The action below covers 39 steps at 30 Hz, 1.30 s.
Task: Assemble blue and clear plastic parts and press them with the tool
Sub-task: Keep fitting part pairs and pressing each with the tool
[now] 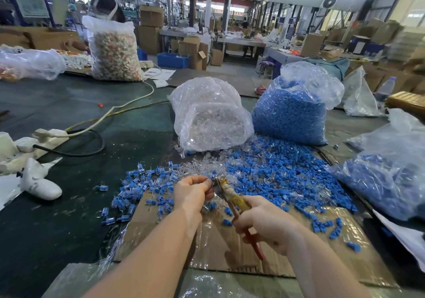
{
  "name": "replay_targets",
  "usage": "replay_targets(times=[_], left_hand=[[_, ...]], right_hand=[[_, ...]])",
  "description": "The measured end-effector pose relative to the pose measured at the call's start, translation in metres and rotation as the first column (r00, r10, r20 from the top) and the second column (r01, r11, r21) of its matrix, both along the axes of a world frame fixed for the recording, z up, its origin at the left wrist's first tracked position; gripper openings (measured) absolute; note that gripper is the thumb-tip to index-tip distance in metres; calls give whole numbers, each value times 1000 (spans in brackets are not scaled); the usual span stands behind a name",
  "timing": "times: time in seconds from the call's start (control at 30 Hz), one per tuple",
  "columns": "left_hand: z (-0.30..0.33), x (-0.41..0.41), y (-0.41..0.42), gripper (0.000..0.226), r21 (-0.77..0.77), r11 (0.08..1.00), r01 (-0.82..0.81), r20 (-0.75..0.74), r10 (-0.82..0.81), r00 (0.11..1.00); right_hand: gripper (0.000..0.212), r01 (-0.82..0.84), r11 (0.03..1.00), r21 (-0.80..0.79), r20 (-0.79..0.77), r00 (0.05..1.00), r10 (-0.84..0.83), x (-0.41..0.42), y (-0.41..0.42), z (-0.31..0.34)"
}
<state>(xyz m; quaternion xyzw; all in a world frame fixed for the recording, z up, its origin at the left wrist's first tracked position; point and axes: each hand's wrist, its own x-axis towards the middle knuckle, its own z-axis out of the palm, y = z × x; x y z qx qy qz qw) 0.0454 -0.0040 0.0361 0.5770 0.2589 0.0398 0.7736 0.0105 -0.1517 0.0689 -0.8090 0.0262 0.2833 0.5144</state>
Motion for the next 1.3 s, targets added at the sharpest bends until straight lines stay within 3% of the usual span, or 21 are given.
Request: replay_targets(times=[0.1,0.2,0.27,0.33,0.47,0.57,0.7,0.83,0.93,1.03,1.13,1.3], left_hand=[[-1,-1,6,10,7,999,-38,-8,38,999],[-5,-4,17,9,260,963,-71,39,63,997],[-8,-6,28,7,550,830,-95,94,51,994],[-12,-7,40,12,759,640,-117,133,24,991],[-23,-9,59,19,940,319,-122,108,61,992],[-28,-11,64,20,978,198,-60,46,74,996],[-34,-14,64,24,991,131,24,-35,80,996],[-36,-17,52,29,985,171,24,-34,55,998],[-38,-22,36,26,981,191,-37,46,-42,998],[-42,-24,15,22,974,216,-67,112,-204,972],[-47,-27,-5,25,982,189,7,60,-347,936],[-59,-27,-21,52,992,60,115,-80,-418,905]], right_hand=[[30,113,993,30,32,993,-114,2,-2,-8],[30,264,918,-298,377,915,-141,11,-9,-25],[43,363,745,-560,497,866,-49,14,-19,-34],[65,401,564,-722,504,863,31,14,-30,-41],[73,433,397,-809,522,841,146,14,-41,-58],[71,432,340,-836,512,836,197,13,-43,-68],[71,437,319,-841,514,828,223,13,-45,-75],[70,410,322,-853,486,850,204,12,-43,-73],[67,415,311,-855,486,850,201,12,-37,-68],[50,446,427,-787,586,757,289,11,-25,-65],[36,386,596,-704,655,678,335,12,-6,-68],[37,312,667,-677,657,666,355,14,7,-79]])
